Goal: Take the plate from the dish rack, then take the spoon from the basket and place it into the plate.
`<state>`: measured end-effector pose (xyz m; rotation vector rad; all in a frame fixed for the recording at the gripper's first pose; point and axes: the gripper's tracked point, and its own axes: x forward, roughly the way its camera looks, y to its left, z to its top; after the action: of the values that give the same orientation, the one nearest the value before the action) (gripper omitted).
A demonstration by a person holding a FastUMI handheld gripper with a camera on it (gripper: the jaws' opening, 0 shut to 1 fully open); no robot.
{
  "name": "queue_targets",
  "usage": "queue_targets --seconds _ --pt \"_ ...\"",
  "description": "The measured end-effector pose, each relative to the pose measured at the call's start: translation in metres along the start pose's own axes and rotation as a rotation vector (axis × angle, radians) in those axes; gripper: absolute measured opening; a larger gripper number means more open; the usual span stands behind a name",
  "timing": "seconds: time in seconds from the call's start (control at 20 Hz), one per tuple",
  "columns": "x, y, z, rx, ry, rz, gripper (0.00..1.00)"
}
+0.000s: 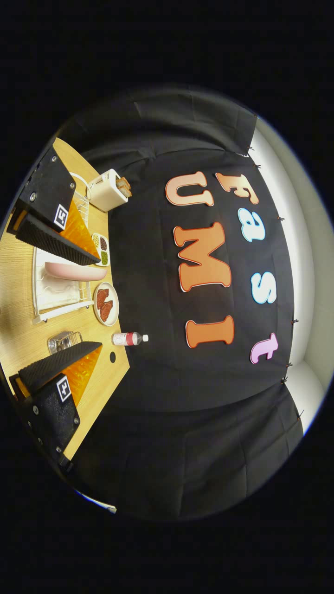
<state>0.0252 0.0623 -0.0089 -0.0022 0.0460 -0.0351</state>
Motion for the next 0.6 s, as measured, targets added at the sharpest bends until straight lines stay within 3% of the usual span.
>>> queue_targets --seconds 0.6 --pt "0.077 0.037 -0.053 0.013 0.188 0.069 0.98"
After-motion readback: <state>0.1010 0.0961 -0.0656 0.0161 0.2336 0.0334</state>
